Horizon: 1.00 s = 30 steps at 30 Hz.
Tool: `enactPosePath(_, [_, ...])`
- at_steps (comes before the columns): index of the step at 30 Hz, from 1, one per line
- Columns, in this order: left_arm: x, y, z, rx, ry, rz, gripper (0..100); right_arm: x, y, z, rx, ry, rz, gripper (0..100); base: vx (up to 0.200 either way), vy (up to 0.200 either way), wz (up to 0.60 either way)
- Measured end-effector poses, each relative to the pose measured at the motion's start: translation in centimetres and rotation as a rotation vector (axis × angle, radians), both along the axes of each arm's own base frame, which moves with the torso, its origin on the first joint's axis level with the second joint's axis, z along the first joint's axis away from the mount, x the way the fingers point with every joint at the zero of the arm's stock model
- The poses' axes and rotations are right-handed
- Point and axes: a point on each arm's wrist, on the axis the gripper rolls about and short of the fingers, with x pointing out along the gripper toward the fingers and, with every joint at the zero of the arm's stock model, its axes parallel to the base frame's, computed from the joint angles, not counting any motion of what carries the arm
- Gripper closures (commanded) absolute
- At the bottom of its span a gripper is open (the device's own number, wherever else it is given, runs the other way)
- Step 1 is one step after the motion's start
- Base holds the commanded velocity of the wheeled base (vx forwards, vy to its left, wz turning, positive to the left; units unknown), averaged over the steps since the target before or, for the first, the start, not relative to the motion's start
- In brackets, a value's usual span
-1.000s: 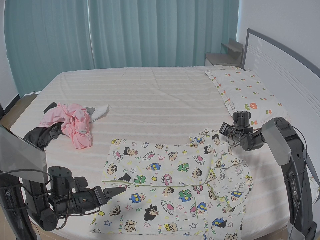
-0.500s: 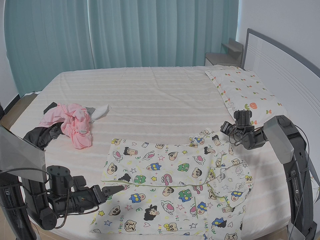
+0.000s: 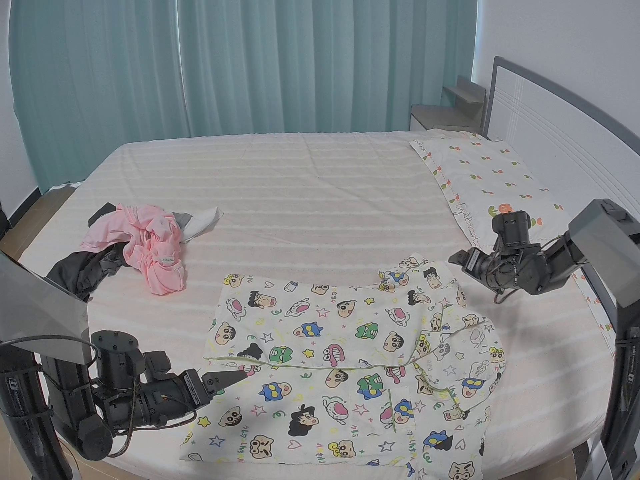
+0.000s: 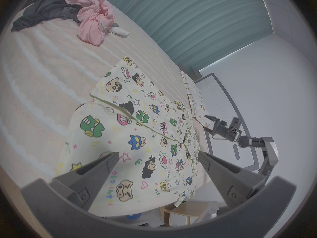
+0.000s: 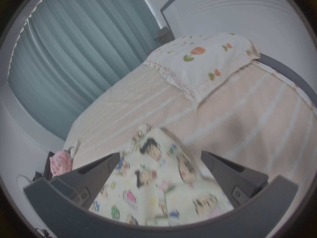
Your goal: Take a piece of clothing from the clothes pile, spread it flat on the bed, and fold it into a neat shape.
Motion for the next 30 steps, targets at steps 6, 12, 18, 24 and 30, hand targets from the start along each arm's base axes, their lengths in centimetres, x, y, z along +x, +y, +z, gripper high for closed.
enactPosePath(6, [-0.1, 0.0, 0.2, -0.004, -0.005, 0.001, 0, -6.8, -1.0, 0.5, 0.036, 0.105, 0.026, 0, -0.033, 0.000, 0.00])
enactPosePath(12, [-0.1, 0.0, 0.6, -0.019, -0.012, 0.008, 0, -11.8, -1.5, 0.5, 0.105, 0.068, 0.061, 0, 0.000, 0.000, 0.00])
enactPosePath(18, [-0.2, 0.0, 1.3, -0.057, -0.018, 0.022, 0, -13.9, -1.7, 0.2, 0.153, -0.010, 0.095, 0, 0.000, 0.167, 0.00])
enactPosePath(24, [-0.2, 0.1, 1.6, -0.067, -0.028, 0.028, 0, -14.7, -1.6, -0.5, 0.160, 0.026, 0.104, 0, 0.000, 0.200, 0.00])
enactPosePath(30, [-0.2, 0.2, 1.6, -0.068, -0.030, 0.031, 0, -15.2, -1.6, -0.8, 0.157, 0.046, 0.110, 0, 0.000, 0.200, 0.00])
